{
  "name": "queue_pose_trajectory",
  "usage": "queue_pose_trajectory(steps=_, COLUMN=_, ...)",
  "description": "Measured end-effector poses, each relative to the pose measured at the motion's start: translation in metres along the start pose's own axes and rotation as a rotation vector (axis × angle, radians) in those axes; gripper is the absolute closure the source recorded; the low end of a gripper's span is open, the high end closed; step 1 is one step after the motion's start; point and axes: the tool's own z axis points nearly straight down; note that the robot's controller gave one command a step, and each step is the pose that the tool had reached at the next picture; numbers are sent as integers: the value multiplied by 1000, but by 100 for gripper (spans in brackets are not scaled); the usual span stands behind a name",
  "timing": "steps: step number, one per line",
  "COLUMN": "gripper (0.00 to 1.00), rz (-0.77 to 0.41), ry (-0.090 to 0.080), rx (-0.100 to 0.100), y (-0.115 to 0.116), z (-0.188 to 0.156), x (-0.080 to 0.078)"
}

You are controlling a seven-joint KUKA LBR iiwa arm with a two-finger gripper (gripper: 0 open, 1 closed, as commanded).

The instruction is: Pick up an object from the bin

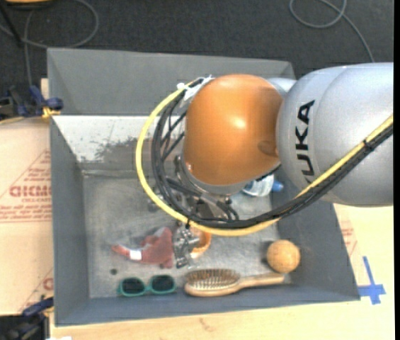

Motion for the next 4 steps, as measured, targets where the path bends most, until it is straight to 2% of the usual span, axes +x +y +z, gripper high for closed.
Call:
queue_pose_trajectory(steps=1, gripper=0, rz=-20, ry=-9, rx=0, y=-11, z=45, x=1)
queue_pose_trajectory(steps=2, gripper=0, rz=-31, ry=-5, rx=2, y=-14, z=75, x=0)
queue_pose_trajectory(steps=3, gripper=0, rz=-37, ry=7, rx=0, y=-16, z=89, x=4)
queue_pose_trajectory(steps=4, gripper=100, rz=-27, ry=-15, rx=-1, y=-67, z=183, x=-19)
